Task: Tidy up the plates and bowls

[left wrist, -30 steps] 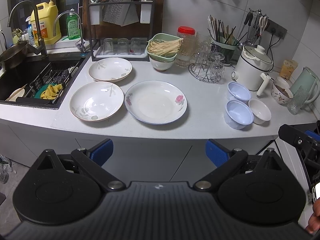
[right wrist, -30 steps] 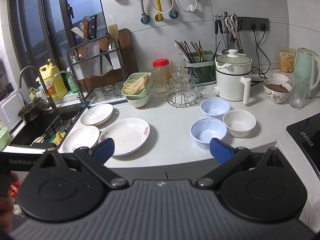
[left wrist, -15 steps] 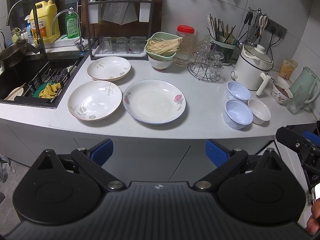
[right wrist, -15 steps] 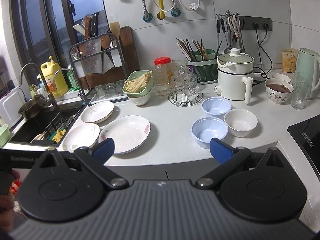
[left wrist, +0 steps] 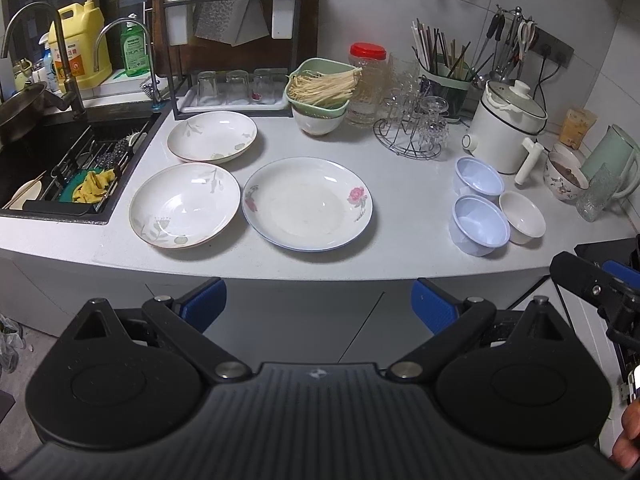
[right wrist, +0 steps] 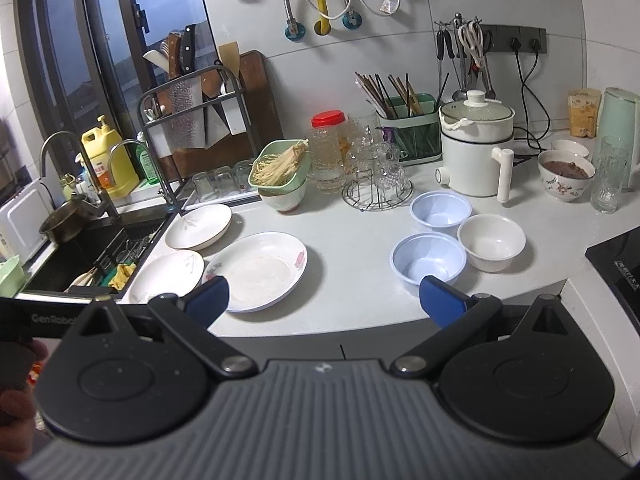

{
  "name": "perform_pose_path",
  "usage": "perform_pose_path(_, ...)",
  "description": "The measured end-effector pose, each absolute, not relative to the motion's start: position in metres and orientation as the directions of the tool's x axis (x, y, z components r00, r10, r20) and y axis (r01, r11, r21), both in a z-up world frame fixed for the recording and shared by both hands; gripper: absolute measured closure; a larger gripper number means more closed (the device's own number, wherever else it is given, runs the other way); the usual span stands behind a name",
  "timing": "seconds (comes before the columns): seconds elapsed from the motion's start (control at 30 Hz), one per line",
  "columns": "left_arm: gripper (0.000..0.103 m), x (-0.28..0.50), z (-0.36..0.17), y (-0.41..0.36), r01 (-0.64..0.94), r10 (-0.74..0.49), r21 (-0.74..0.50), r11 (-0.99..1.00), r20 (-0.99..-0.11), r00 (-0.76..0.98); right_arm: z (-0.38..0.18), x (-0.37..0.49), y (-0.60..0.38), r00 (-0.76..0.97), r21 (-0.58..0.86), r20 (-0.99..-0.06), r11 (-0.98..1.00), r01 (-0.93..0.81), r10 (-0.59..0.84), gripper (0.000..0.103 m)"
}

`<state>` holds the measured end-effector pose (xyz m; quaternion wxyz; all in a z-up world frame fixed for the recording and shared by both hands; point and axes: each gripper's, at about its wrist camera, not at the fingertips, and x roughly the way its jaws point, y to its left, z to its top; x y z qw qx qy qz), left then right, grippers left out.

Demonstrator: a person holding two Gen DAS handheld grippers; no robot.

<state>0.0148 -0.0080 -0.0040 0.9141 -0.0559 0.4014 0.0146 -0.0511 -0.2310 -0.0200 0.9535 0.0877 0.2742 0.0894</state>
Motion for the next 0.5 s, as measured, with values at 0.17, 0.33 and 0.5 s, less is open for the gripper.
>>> perform_pose_path(0.17,0.003,0.027,-0.012,-0.002,-0.067,-0.036,-0.108,0.992,-0.745,0.666,-0.023,-0.048,-0.228,0.827,0.212,-0.52,0.97,-0.117,0.214,0.0)
perform_pose_path(0.33,0.003,0.043,-0.016,0.005,-0.041,-0.056,-0.11,0.993,-0.75,0.659,-0.026,-0.038,-0.225,0.82,0.211,-0.538,0.973,-0.093,0.196,0.0)
perform_pose_path(0.5,0.003,0.059,-0.021,0.02,-0.034,-0.072,-0.125,0.992,-0.75,0.658,-0.027,-0.025,-0.214,0.818,0.219,-0.543,0.972,-0.081,0.19,0.0)
